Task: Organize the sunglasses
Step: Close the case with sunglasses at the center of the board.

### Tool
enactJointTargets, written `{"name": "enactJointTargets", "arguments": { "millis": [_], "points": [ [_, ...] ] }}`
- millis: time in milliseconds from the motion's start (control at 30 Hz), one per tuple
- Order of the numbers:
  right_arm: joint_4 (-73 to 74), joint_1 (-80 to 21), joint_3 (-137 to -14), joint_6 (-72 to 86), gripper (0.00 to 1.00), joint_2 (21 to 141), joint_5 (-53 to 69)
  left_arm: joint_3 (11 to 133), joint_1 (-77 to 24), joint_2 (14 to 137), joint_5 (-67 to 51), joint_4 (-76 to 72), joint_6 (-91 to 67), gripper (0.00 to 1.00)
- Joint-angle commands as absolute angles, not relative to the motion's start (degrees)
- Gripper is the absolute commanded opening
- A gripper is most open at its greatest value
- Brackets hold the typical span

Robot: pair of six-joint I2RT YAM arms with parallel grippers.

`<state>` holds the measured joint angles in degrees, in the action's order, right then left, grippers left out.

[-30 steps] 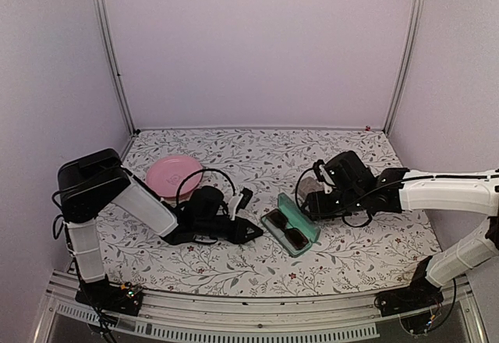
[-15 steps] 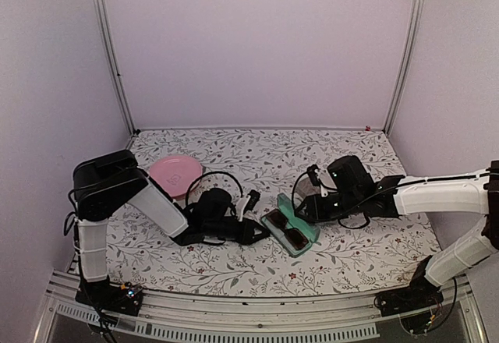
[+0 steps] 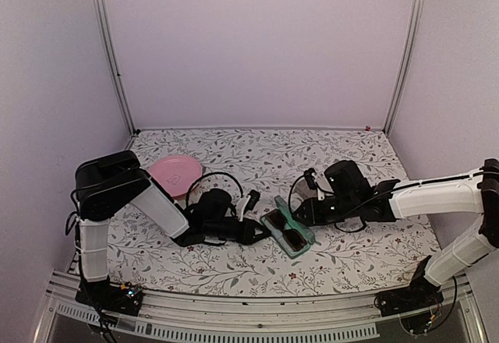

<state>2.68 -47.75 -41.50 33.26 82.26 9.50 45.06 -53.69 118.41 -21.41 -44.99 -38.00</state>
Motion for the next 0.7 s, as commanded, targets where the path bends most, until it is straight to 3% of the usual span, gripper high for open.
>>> {"name": "enactJointTargets", "arguments": {
  "millis": [0,667],
  "points": [
    [0.1,-50.4,-40.6,35.3,0.27,84.6,10.3,46.0,-55.0,120.8,-21.0,-43.9,-38.3,0.14],
    [1.6,-53.1,-41.4,36.2,0.29,83.9,6.9,40.1,-55.2,115.8,-18.2,-44.4,-39.6,0.14]
  ]
}}
